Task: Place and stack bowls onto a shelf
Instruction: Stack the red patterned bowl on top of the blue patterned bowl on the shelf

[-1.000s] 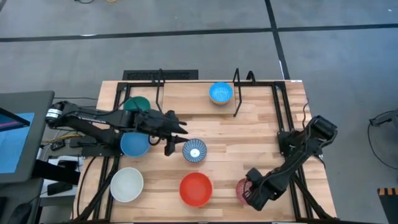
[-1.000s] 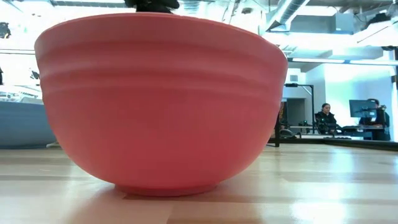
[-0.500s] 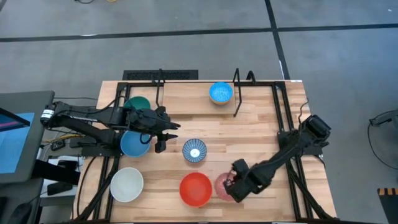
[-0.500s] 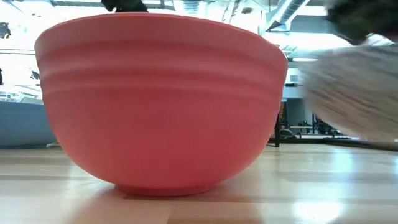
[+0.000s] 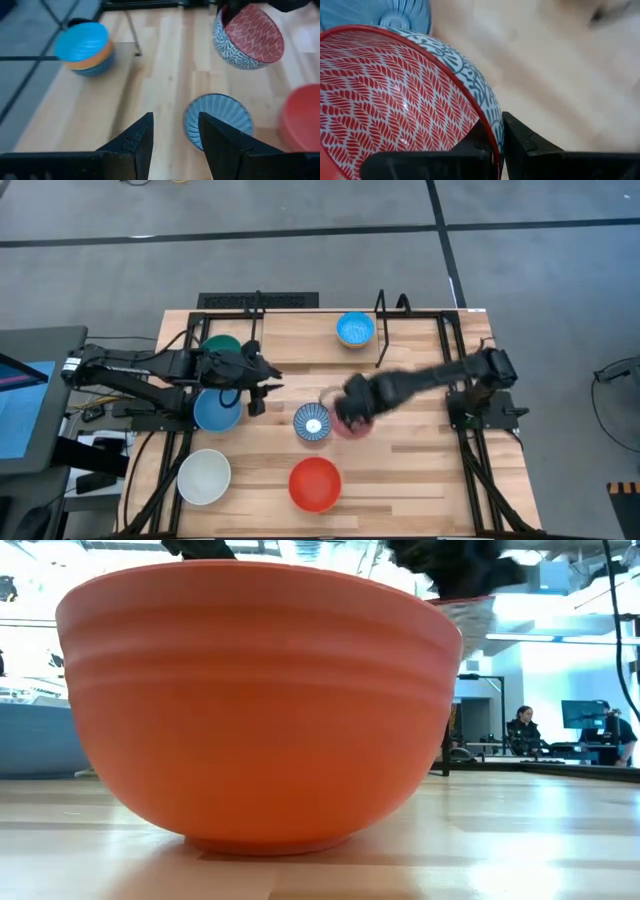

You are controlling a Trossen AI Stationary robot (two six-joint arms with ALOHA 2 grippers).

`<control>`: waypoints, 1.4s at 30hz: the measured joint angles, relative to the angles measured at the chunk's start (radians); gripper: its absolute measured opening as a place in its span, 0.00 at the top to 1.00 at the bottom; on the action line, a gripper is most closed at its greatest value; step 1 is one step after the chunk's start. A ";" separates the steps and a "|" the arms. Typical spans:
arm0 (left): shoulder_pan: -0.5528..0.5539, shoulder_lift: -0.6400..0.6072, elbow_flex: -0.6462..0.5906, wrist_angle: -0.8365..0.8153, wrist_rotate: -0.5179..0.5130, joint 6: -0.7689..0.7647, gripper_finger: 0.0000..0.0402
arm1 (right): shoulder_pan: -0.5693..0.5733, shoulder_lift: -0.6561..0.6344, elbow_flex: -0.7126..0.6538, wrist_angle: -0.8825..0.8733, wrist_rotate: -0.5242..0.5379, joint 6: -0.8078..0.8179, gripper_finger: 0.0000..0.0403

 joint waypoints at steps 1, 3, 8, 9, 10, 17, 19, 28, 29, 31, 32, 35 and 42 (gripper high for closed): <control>0.007 -0.001 0.000 0.001 -0.008 -0.004 0.65 | -0.043 0.000 0.014 -0.003 0.013 -0.084 0.90; 0.026 0.000 0.000 0.004 -0.009 -0.031 0.65 | -0.134 0.000 0.041 0.004 0.023 -0.254 0.90; 0.071 0.000 0.000 -0.001 -0.020 -0.061 0.65 | -0.372 0.000 0.097 0.072 0.026 -0.604 0.90; 0.081 0.000 0.000 -0.001 -0.033 -0.067 0.65 | -0.420 0.000 0.113 0.089 0.021 -0.660 0.90; 0.093 -0.002 0.000 -0.001 -0.048 -0.075 0.65 | -0.468 0.000 0.130 0.107 0.006 -0.712 0.90; 0.201 -0.013 0.000 0.003 -0.067 -0.123 0.65 | -0.772 -0.001 0.176 0.185 -0.098 -0.902 0.90; 0.231 -0.014 0.000 0.002 -0.063 -0.135 0.65 | -0.837 0.001 0.176 0.208 -0.140 -0.931 0.90; 0.322 -0.013 0.000 0.000 -0.036 -0.178 0.65 | -0.940 0.095 0.176 0.227 -0.266 -1.103 0.90; 0.327 -0.013 0.000 0.000 -0.035 -0.187 0.65 | -0.942 0.105 0.176 0.222 -0.267 -1.118 0.90; 0.334 -0.013 0.000 -0.001 -0.035 -0.202 0.65 | -0.943 0.123 0.175 0.224 -0.268 -1.138 0.90; 0.337 -0.013 0.000 -0.001 -0.035 -0.211 0.65 | -0.943 0.130 0.175 0.224 -0.268 -1.147 0.90; 0.339 -0.013 0.000 -0.001 -0.036 -0.223 0.65 | -0.947 0.149 0.176 0.223 -0.287 -1.172 0.90; 0.339 -0.012 0.000 -0.005 -0.037 -0.239 0.65 | -0.955 0.164 0.176 0.215 -0.342 -1.181 0.82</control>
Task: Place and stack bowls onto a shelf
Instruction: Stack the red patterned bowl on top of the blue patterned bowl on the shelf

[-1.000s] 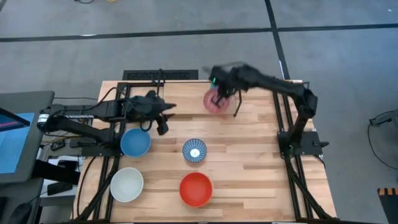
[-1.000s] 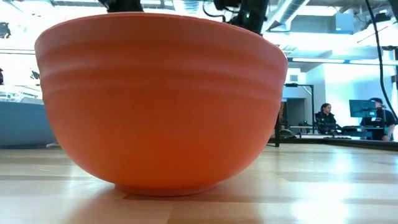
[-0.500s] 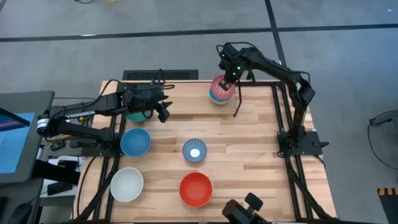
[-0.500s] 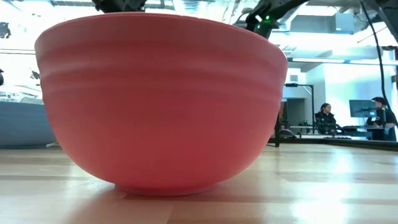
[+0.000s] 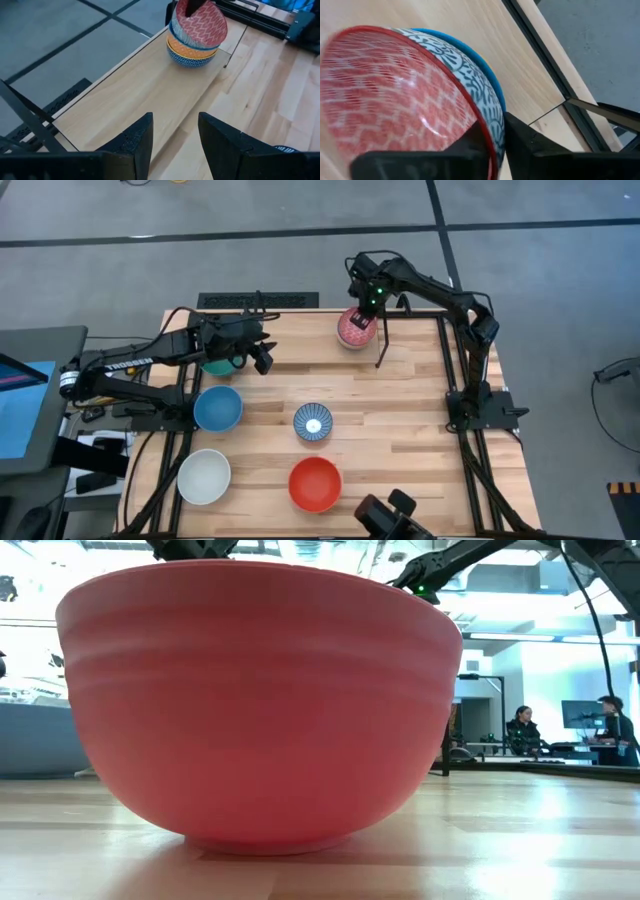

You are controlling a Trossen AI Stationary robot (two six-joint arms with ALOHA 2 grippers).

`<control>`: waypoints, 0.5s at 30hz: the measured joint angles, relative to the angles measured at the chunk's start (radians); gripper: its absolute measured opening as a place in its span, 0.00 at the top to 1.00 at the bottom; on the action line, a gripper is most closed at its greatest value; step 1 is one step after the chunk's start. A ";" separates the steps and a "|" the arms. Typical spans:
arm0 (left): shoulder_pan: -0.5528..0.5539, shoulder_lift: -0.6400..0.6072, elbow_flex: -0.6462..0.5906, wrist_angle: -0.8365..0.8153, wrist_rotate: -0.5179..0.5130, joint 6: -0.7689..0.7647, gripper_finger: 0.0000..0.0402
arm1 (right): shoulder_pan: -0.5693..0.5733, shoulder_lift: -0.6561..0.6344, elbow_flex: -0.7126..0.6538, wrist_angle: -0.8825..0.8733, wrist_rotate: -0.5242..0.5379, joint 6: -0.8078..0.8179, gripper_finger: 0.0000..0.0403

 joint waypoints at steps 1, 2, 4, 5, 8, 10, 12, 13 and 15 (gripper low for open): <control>0.000 0.000 0.000 0.000 -0.003 -0.001 0.65 | 0.000 0.000 0.000 0.001 -0.001 0.002 0.79; 0.000 0.000 0.000 0.000 -0.007 -0.001 0.65 | 0.001 -0.001 0.000 0.001 -0.001 0.002 0.76; 0.000 0.000 0.000 0.000 -0.008 0.010 0.65 | 0.001 -0.006 0.000 -0.003 -0.005 0.016 0.70; 0.000 0.000 0.000 0.000 -0.009 0.015 0.65 | 0.003 -0.009 0.000 -0.003 -0.005 0.024 0.68; 0.001 0.000 0.000 0.000 -0.017 0.017 0.65 | 0.007 -0.010 0.000 -0.012 -0.006 0.019 0.61; 0.001 0.000 0.000 0.000 -0.026 0.008 0.65 | 0.006 -0.010 0.000 -0.027 -0.006 0.013 0.57; 0.001 0.000 0.000 0.000 -0.036 -0.001 0.65 | 0.006 -0.010 0.000 -0.025 -0.006 0.013 0.54; 0.001 0.000 0.000 0.000 -0.041 -0.003 0.65 | 0.006 -0.010 0.000 -0.022 -0.006 0.013 0.52; 0.001 0.000 0.000 0.000 -0.044 -0.016 0.65 | 0.005 -0.010 0.006 -0.022 -0.006 0.015 0.51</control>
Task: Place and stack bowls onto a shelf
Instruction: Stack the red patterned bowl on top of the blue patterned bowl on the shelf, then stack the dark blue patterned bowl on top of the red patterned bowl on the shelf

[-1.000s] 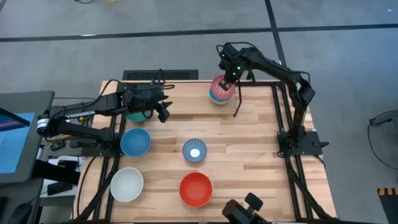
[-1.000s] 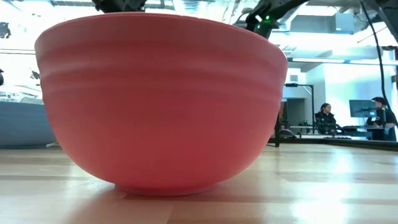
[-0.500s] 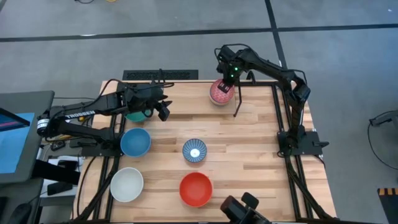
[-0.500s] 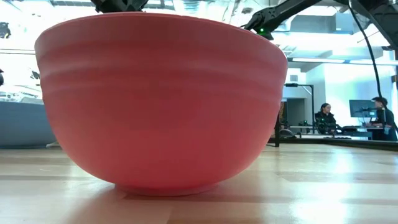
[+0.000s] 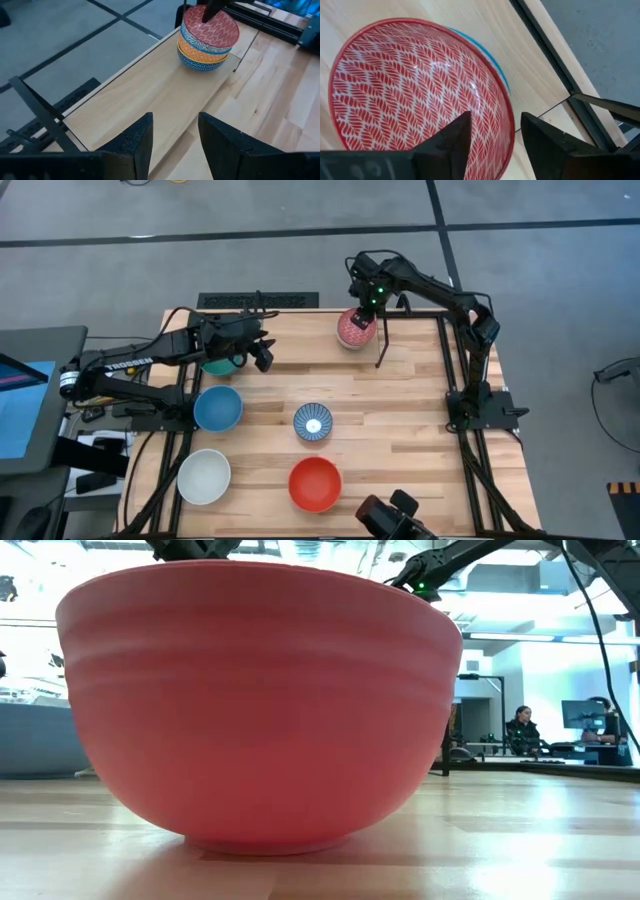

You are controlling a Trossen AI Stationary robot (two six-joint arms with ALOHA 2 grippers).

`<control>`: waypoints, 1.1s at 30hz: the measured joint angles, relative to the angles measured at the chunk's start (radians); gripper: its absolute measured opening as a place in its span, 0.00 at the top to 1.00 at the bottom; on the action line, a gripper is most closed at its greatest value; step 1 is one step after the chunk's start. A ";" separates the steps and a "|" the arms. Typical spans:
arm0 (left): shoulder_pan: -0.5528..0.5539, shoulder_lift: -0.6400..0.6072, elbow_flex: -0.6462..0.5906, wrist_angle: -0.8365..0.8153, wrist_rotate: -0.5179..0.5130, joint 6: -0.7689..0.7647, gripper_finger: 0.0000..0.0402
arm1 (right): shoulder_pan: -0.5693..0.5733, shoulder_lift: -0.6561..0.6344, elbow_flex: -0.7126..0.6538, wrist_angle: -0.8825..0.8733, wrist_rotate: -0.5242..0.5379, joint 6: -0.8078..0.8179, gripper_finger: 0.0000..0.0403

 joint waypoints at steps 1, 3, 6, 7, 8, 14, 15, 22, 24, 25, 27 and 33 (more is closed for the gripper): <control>0.000 0.000 0.000 0.000 0.000 -0.012 0.65 | 0.000 0.000 0.009 -0.007 0.001 0.000 0.50; 0.000 0.000 0.000 0.000 0.003 -0.035 0.65 | 0.000 0.000 0.034 -0.010 0.001 0.000 0.49; 0.000 0.000 0.000 0.000 0.030 -0.047 0.65 | 0.000 0.000 0.080 -0.017 0.001 0.002 0.49; 0.000 0.002 0.000 0.000 0.038 -0.047 0.65 | -0.001 0.000 0.097 -0.016 0.002 0.002 0.49; 0.000 0.003 0.000 0.000 0.040 -0.046 0.65 | -0.004 0.000 0.114 -0.010 0.002 0.002 0.49; 0.000 0.003 0.000 0.000 0.042 -0.031 0.65 | -0.019 0.000 0.134 0.047 0.002 0.021 0.50; 0.000 0.003 0.000 0.000 0.042 -0.031 0.65 | -0.021 0.000 0.132 0.050 0.002 0.021 0.50; 0.000 0.003 0.000 -0.001 0.042 -0.031 0.65 | -0.021 0.001 0.073 0.092 0.005 0.028 0.50; 0.000 0.003 0.000 -0.001 0.042 -0.031 0.65 | -0.021 0.005 0.061 0.095 0.006 0.029 0.50; 0.000 0.003 0.000 -0.002 0.043 -0.031 0.65 | -0.020 0.005 0.056 0.093 0.006 0.029 0.50; 0.000 0.003 0.000 -0.006 0.043 -0.031 0.65 | -0.017 0.005 0.044 0.097 0.015 0.029 0.50; 0.000 0.003 0.000 -0.023 0.056 -0.031 0.65 | -0.004 0.001 0.021 0.109 0.079 0.036 0.50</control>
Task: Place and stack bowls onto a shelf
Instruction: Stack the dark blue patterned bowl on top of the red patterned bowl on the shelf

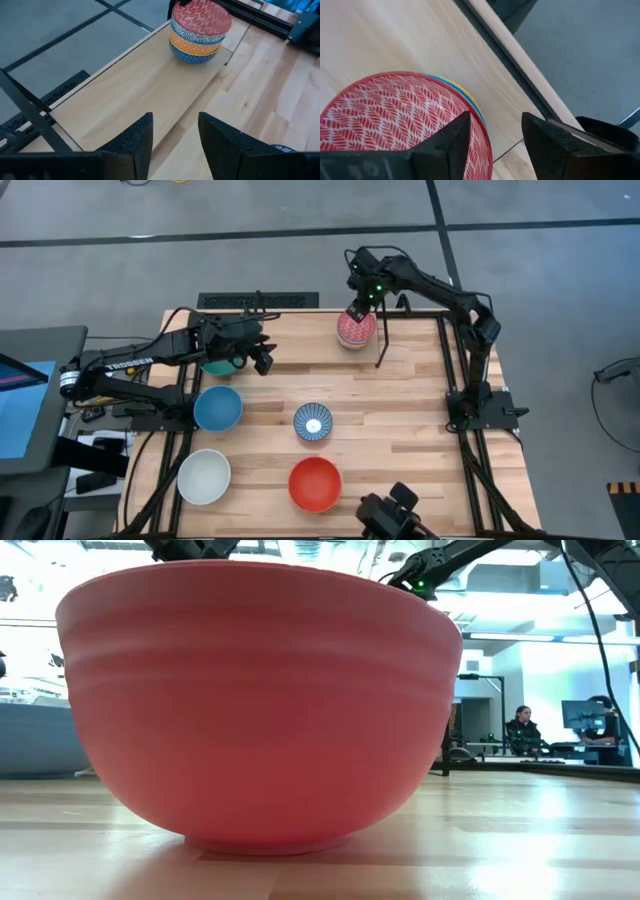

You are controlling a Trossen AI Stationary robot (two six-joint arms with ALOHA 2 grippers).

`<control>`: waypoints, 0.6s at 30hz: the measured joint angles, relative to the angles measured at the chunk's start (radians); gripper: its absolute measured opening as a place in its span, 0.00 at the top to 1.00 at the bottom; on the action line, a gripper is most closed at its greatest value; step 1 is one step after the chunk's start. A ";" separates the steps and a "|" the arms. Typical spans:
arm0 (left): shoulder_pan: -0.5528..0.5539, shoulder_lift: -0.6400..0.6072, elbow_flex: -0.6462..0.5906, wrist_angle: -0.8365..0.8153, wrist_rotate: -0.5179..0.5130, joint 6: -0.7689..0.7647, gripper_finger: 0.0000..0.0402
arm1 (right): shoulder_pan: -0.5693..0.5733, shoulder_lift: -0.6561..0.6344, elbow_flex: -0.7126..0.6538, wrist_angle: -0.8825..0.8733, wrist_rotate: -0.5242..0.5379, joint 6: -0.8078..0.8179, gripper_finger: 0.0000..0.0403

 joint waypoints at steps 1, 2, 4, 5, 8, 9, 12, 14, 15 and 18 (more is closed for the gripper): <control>0.000 0.000 0.000 0.000 0.015 0.000 0.65 | 0.001 -0.010 0.000 0.000 0.003 0.010 0.50; 0.000 0.000 0.000 0.000 0.025 0.000 0.65 | 0.001 -0.025 0.000 0.001 0.005 0.022 0.50; 0.000 -0.001 0.000 0.000 0.043 0.001 0.65 | 0.003 -0.068 0.000 0.001 0.005 0.050 0.50; 0.000 -0.001 0.000 0.000 0.050 0.006 0.65 | 0.008 -0.091 0.001 0.002 0.006 0.068 0.50; 0.000 -0.001 0.000 0.004 0.072 0.031 0.65 | 0.035 -0.154 0.001 -0.004 0.007 0.129 0.50; 0.000 -0.001 0.000 0.009 0.080 0.041 0.65 | 0.051 -0.174 0.001 -0.007 0.007 0.156 0.50; 0.000 -0.001 0.000 0.034 0.111 0.066 0.65 | 0.104 -0.226 0.001 -0.040 0.006 0.251 0.50; 0.000 -0.001 0.000 0.051 0.128 0.075 0.65 | 0.149 -0.252 -0.017 -0.047 0.008 0.316 0.50; 0.000 -0.001 0.000 0.054 0.141 0.076 0.65 | 0.174 -0.263 -0.033 -0.049 0.022 0.344 0.50; 0.000 -0.001 0.000 0.054 0.198 0.076 0.65 | 0.258 -0.305 -0.118 -0.029 0.102 0.426 0.50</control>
